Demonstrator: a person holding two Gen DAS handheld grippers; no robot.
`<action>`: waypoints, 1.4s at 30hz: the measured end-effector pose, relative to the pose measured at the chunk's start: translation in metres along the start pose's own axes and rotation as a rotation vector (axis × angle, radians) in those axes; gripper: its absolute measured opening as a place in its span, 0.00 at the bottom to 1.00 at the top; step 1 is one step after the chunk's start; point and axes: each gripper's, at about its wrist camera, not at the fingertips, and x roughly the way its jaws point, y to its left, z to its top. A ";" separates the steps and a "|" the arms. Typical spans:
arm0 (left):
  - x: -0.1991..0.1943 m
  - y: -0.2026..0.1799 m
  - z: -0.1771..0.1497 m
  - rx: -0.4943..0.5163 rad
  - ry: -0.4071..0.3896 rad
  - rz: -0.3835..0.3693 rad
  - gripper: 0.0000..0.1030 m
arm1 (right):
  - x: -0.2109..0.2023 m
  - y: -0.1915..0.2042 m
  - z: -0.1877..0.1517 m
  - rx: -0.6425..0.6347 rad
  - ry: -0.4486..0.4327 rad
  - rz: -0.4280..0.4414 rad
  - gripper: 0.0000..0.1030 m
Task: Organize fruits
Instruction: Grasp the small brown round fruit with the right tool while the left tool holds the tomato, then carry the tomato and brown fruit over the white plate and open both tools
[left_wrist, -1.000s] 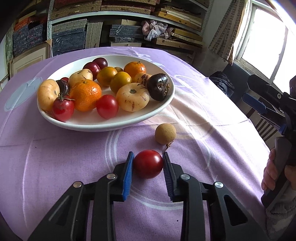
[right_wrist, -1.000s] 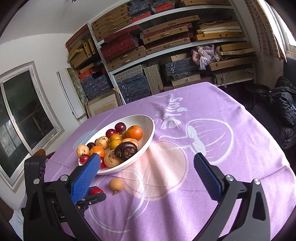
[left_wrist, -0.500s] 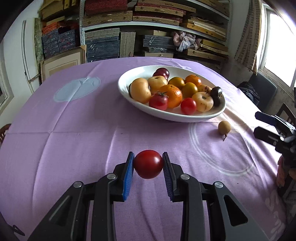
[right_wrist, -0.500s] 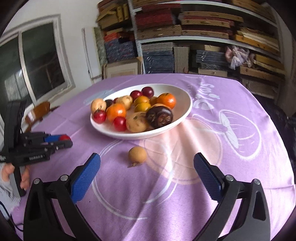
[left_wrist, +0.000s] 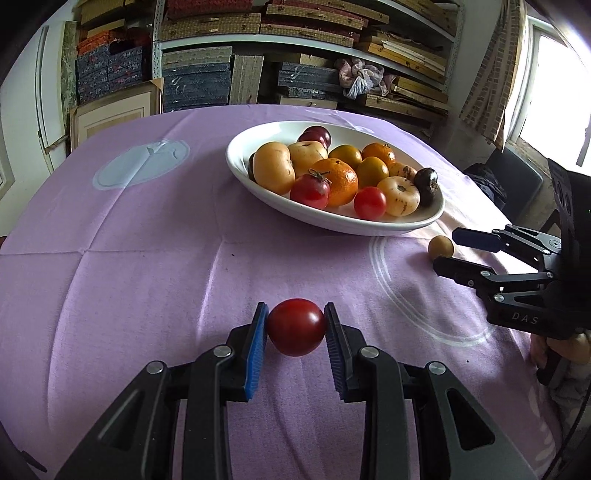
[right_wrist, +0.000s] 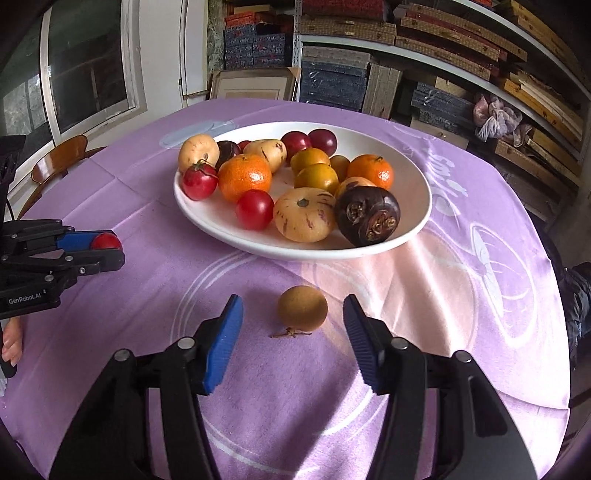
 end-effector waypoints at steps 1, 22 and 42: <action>0.000 0.000 0.000 0.001 0.001 -0.001 0.30 | 0.002 0.001 0.000 -0.003 0.009 -0.002 0.53; 0.001 -0.005 0.000 0.015 0.005 0.038 0.30 | 0.020 -0.009 0.004 0.033 0.065 0.016 0.29; -0.023 -0.027 -0.006 0.105 -0.124 0.210 0.30 | -0.005 -0.012 -0.005 0.073 -0.020 0.020 0.28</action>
